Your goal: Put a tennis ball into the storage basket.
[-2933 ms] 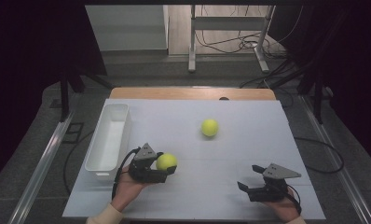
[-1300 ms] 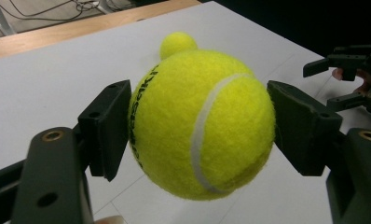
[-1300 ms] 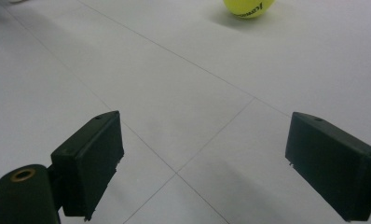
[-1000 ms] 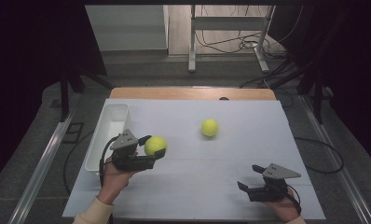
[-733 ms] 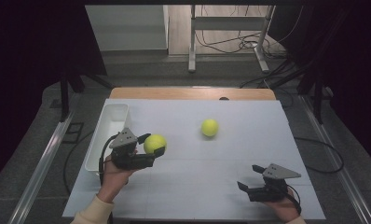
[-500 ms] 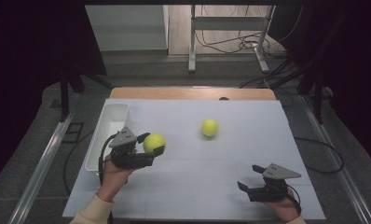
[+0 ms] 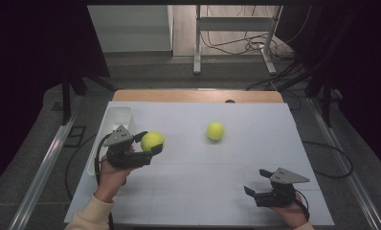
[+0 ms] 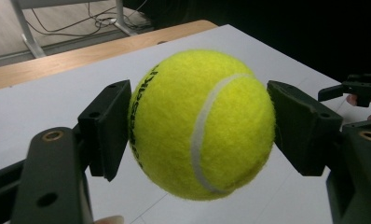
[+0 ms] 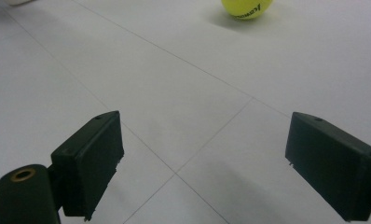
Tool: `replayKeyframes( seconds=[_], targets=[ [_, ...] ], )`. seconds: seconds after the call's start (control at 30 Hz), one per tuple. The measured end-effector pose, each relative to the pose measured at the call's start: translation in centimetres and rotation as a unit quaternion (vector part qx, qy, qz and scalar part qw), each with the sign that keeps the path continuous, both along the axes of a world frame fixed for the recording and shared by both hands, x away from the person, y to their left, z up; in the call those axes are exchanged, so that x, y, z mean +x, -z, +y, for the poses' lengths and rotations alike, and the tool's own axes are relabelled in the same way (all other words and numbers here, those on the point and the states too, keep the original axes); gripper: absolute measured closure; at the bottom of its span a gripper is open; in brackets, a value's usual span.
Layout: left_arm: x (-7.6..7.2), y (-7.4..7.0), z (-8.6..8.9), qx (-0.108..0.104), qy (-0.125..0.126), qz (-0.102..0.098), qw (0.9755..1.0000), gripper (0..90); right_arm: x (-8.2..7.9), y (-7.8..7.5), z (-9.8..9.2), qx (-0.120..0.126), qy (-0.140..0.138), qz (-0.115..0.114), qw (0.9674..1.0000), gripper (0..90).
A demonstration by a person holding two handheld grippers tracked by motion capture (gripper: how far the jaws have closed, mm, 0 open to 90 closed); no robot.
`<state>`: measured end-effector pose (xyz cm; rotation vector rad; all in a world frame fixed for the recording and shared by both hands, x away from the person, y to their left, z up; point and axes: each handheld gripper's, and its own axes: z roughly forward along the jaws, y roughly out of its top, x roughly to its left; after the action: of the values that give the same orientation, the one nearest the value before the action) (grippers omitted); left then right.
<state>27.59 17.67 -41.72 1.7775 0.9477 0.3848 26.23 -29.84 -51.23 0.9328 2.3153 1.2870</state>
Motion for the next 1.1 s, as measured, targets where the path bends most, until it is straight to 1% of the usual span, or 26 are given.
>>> replayKeyframes(
  seconds=[0.2,0.27,0.4,0.57,0.73,0.87,1.1],
  targets=[
    [0.3,-0.3,0.6,0.000,-0.008,0.000,1.0000,26.7,0.0,0.0,0.0,0.000,0.000,0.000,1.0000,11.7],
    [0.4,-0.3,0.8,-0.003,-0.012,0.001,0.9999,26.7,0.0,0.0,0.0,0.000,0.000,0.000,1.0000,11.7],
    [0.7,-0.4,1.2,-0.002,-0.017,0.004,0.9998,26.7,0.0,0.0,0.0,0.000,0.000,0.000,1.0000,11.7],
    [1.1,-0.3,1.5,-0.004,-0.025,0.007,0.9996,26.7,0.0,0.0,0.0,-0.001,0.000,0.001,1.0000,11.7],
    [1.6,-0.2,1.8,0.002,-0.031,0.011,0.9994,26.7,0.0,0.0,0.0,-0.002,0.000,-0.001,1.0000,11.7],
    [1.8,-0.1,2.0,-0.002,-0.037,0.013,0.9992,26.7,0.0,0.0,-0.1,-0.002,0.000,-0.001,1.0000,11.7],
    [2.5,-0.3,2.6,0.000,-0.049,0.015,0.9987,26.7,0.0,0.0,-0.1,-0.001,0.001,0.000,1.0000,11.7]
  ],
)
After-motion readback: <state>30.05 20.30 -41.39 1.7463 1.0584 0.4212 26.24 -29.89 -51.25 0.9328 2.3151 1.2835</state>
